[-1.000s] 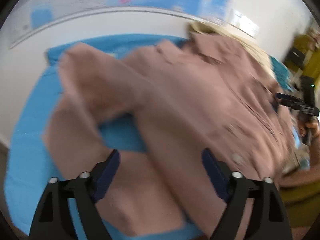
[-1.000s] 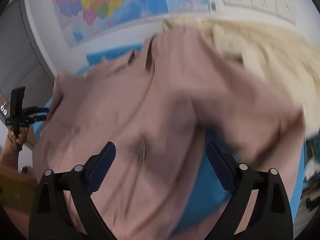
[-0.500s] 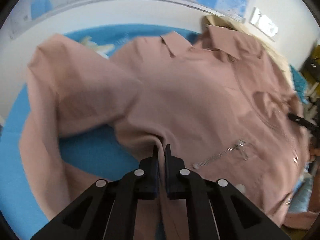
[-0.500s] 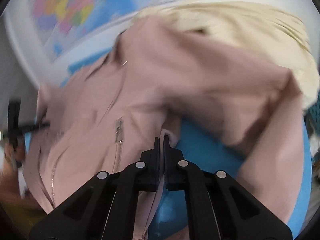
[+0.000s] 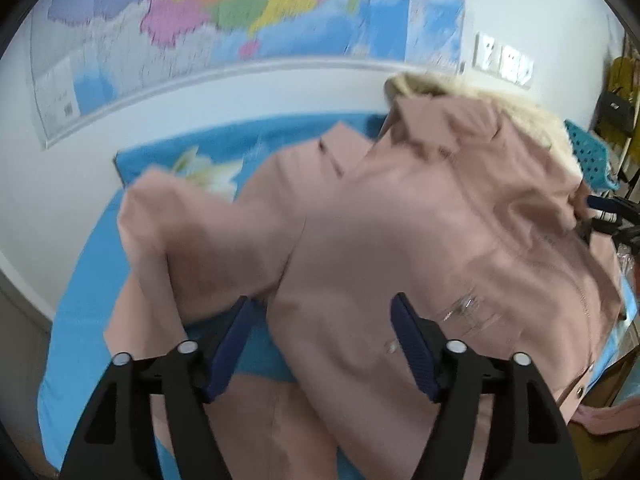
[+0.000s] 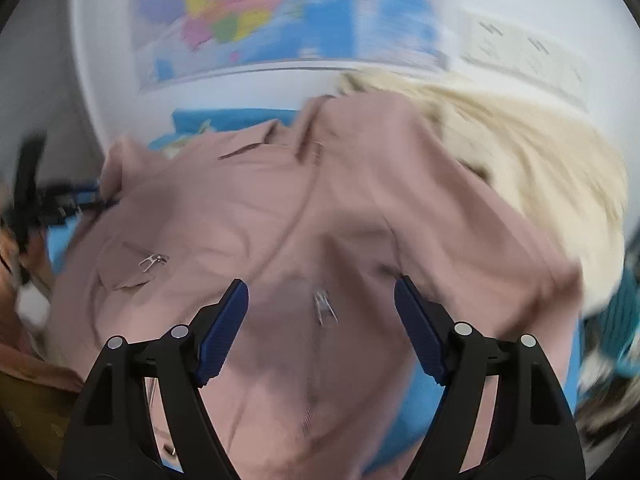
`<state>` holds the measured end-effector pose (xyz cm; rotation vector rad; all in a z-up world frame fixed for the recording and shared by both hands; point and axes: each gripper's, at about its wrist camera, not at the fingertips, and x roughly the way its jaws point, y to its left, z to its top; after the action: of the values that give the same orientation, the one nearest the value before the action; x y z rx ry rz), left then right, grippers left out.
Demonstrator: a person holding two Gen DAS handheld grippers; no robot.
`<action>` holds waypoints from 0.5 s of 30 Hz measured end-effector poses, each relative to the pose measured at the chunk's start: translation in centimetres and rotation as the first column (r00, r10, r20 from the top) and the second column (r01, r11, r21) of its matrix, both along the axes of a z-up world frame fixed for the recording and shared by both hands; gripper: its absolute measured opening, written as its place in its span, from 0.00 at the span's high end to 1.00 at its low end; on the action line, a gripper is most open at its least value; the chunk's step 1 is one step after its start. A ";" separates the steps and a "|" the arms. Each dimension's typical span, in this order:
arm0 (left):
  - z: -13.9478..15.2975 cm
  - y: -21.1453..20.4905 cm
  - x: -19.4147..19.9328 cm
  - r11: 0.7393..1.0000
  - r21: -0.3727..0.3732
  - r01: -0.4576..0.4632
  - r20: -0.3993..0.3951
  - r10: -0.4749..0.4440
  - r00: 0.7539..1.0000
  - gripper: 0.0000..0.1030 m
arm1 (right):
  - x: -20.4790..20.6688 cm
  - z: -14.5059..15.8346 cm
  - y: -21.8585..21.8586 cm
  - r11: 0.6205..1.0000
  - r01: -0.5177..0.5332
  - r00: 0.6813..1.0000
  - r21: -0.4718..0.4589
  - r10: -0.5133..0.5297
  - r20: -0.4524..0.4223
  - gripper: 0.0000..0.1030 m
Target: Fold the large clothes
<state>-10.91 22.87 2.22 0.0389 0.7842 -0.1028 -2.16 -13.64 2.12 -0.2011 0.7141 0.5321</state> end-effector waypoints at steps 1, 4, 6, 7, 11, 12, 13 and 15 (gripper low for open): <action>0.3 -0.5 0.5 1.000 -0.005 0.023 0.005 -0.023 1.000 0.32 | 0.9 0.0 1.6 0.999 -0.023 1.000 -0.047 0.024 0.018 0.31; 0.6 -2.8 2.0 0.997 0.028 0.070 0.016 -0.071 0.997 0.32 | 3.9 0.8 5.0 0.992 -0.070 0.996 -0.102 0.075 0.040 0.33; 0.3 -4.7 4.0 0.992 0.065 0.110 0.014 -0.111 0.994 0.31 | 6.0 1.3 7.4 0.987 -0.060 0.994 -0.150 0.072 0.076 0.33; 0.3 -5.1 4.7 0.991 0.070 0.118 0.010 -0.119 0.993 0.31 | 7.6 1.7 8.7 0.983 -0.069 0.993 -0.168 0.083 0.078 0.33; -0.4 -6.2 10.4 0.992 0.064 0.112 -0.024 -0.111 0.994 0.31 | 12.8 2.2 12.8 0.977 -0.100 0.993 -0.187 0.110 0.046 0.33; -0.4 -6.2 11.8 0.992 0.072 0.101 -0.022 -0.100 0.995 0.31 | 13.4 2.0 13.2 0.977 -0.104 0.993 -0.185 0.112 0.033 0.33; -0.3 -6.1 12.9 0.993 0.074 0.089 -0.020 -0.088 0.996 0.31 | 14.3 1.8 14.0 0.978 -0.104 0.994 -0.180 0.108 0.016 0.33; 0.0 -5.7 16.4 0.995 0.087 0.045 -0.024 -0.043 0.999 0.31 | 16.4 0.9 15.1 0.982 -0.103 0.994 -0.160 0.097 -0.044 0.37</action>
<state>5.50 17.17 2.20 0.1380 0.8094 -0.1105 14.19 1.48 3.00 -0.3819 0.7865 0.5746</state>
